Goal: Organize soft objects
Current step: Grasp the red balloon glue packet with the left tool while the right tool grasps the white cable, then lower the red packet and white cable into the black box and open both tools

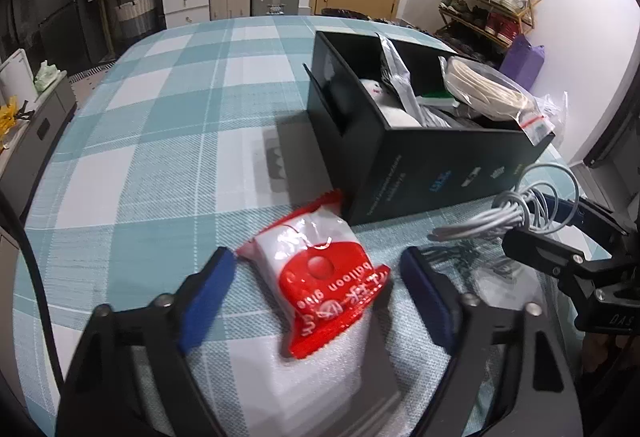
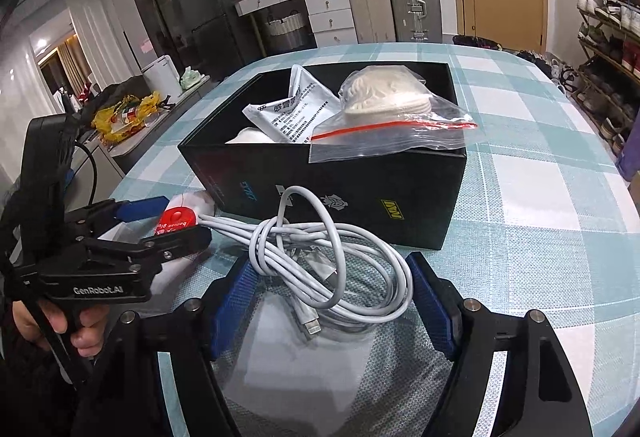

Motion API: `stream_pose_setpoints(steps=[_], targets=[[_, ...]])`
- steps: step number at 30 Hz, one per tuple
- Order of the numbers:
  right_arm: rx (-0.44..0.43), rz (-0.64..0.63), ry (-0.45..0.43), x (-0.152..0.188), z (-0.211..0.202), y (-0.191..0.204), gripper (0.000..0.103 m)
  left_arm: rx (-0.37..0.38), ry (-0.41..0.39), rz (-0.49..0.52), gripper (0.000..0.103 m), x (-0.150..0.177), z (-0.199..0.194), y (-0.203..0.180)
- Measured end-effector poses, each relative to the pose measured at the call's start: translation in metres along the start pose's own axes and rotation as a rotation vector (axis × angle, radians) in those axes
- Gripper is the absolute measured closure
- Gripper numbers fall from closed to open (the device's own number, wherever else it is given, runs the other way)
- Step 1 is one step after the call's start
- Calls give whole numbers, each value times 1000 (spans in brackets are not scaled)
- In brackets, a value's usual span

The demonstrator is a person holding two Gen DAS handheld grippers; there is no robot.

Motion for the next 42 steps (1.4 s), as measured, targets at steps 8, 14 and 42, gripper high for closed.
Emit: stream_pose_setpoints(steps=[8, 14, 42], targets=[[5, -16, -13, -3, -5, 6, 27, 12, -16, -7, 55, 2, -10, 3], [11, -26, -31, -3, -13, 8, 27, 31, -37, -20, 56, 8, -21, 3], [43, -83, -261, -40, -84, 18, 27, 97, -273, 21, 56, -47, -84, -23]])
Point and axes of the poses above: each gripper's, at about its wrist camera, not at the fingertips, and z roughly the way its jaws point, y to its left, x to its underside, the point moved 3 cm from there along z, roughly the way its jaws point, and after that the axes turned 7 degrees about -y, right-handed, at the moved point
